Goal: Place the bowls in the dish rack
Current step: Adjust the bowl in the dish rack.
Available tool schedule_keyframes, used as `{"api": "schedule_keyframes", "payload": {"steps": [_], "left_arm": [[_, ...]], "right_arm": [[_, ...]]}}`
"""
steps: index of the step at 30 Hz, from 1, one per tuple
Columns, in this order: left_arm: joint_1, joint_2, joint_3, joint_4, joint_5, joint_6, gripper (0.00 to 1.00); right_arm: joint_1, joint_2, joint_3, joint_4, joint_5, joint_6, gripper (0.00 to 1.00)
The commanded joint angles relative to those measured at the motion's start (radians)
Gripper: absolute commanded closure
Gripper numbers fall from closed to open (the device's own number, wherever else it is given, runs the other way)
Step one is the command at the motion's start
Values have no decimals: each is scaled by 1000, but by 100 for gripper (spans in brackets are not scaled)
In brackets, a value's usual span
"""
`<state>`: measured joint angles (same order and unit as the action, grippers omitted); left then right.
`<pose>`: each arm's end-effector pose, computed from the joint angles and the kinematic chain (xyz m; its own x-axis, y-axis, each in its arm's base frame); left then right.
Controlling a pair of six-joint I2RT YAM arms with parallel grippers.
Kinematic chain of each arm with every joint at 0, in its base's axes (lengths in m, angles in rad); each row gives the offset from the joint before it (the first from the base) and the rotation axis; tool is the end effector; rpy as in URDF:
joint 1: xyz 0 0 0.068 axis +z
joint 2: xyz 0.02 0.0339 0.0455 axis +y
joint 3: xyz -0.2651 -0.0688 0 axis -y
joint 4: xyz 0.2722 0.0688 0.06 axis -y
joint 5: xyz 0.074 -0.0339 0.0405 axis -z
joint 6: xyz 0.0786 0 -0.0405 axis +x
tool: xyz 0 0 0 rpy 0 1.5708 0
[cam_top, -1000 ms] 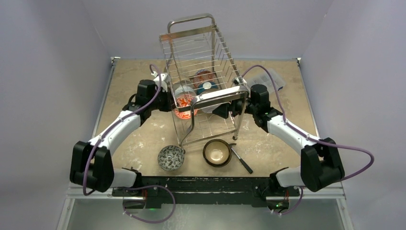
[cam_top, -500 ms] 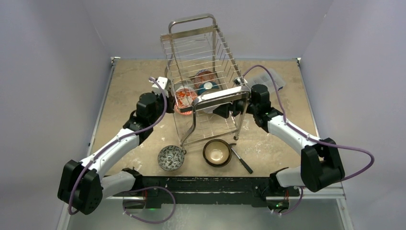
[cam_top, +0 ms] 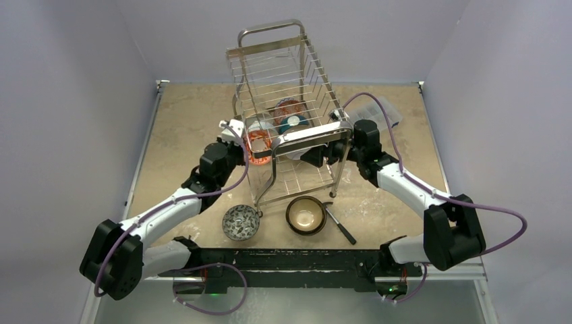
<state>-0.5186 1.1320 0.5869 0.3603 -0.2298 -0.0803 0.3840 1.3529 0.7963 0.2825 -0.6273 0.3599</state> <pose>0.2861 -0.1427 0.2360 -0.1822 0.0140 -0.9832 0.2744 0.9609 -0.0371 0.3146 0.1769 0.2422 -0.5262 0.0949 -0.8450 -0.6858 0.5402 0.4877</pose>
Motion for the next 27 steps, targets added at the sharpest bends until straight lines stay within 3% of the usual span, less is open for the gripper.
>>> {"api": "schedule_keyframes", "payload": {"steps": [1,10,15,20,27], "left_arm": [[-47,9,-13,144,-44,76,100],[-164,39,-66,235,-310,231,100],[-180,76,-93,326,-383,274,100],[-192,127,-165,537,-365,360,100],[-217,191,-203,691,-328,447,100]], "right_arm": [[6,-25,-4,17,-12,-10,29],[6,-24,-2,13,-10,-14,28],[5,-23,-8,23,-13,-7,28],[6,-22,-18,33,-20,-6,28],[6,-22,-27,60,-38,10,28]]}}
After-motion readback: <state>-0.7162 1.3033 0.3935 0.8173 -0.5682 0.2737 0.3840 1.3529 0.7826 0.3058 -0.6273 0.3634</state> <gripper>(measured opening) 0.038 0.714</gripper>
